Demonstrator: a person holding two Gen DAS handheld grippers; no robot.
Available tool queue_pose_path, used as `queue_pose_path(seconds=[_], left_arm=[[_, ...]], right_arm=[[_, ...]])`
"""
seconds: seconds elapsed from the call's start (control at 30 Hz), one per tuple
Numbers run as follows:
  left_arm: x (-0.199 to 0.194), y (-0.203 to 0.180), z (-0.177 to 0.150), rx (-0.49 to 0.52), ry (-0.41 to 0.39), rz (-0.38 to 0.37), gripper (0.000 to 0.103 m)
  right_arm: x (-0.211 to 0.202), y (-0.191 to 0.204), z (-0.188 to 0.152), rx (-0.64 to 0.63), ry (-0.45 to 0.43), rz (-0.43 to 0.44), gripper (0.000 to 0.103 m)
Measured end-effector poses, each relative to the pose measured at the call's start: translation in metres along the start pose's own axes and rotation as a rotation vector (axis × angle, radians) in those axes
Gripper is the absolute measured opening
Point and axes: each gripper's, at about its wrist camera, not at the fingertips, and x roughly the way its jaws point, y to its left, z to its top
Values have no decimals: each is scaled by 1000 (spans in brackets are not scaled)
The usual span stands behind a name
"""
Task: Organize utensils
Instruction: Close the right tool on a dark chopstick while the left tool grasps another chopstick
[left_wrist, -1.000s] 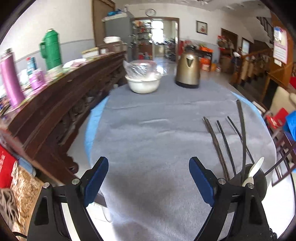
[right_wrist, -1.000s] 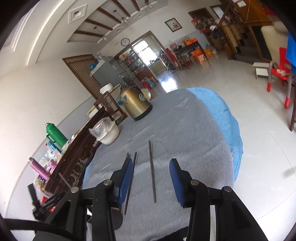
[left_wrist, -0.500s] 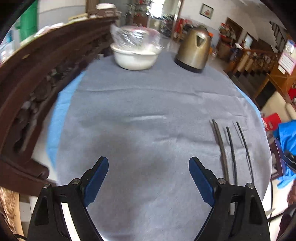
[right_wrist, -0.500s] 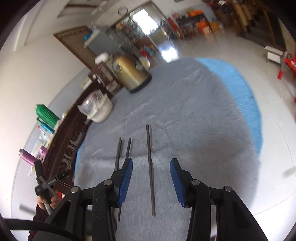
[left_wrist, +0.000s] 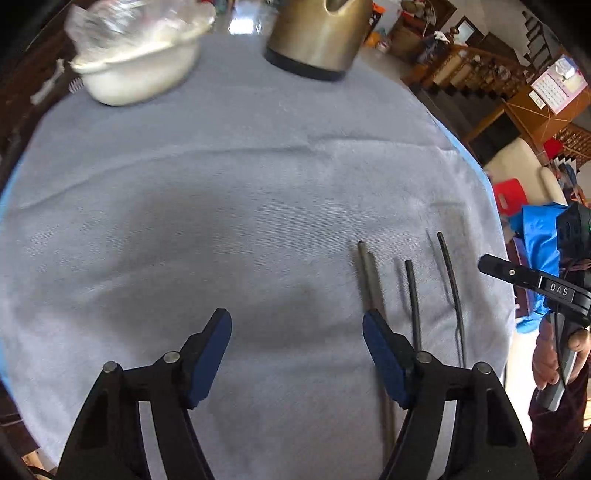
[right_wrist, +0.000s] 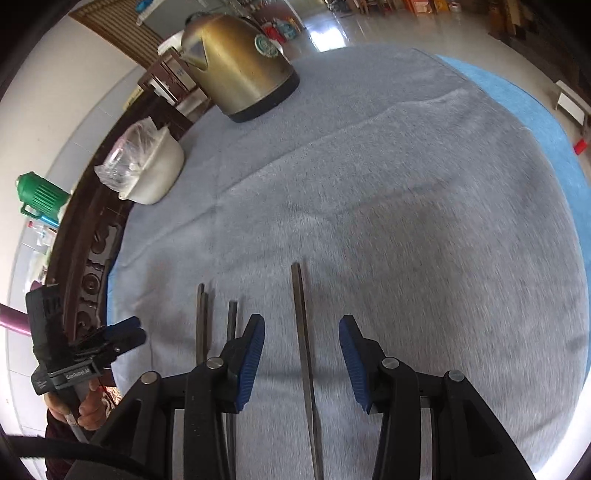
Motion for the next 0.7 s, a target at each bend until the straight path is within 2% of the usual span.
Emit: queue_pose_path(seconds=[0.33,0.43,0.5,0.53,0.57,0.63,0.7], left_arm=[[45,-15,44,-33,91,-41,75],[50,-19,52,-46,94,-51,74],[51,-20,54,-60,97,-57,65],[52,-22,54,-58,101,-52,54],[54,-26,53,-40,108,-29,48],[55,-33,51,-9,100,20,39],[53,-32,48,-4,98,30,33]], right_arm=[[35,-1,27,-2,71,-43,46],[47,1,33,-9,97,-67,45],[55,3,35,-13,117,-90,43],[56,4,36,-16,114,-97,41],[56,6,37,-30,101,-108,39],[57,7,36,-38,95,-118,36],[57,7,34,-56,86,-144,28]])
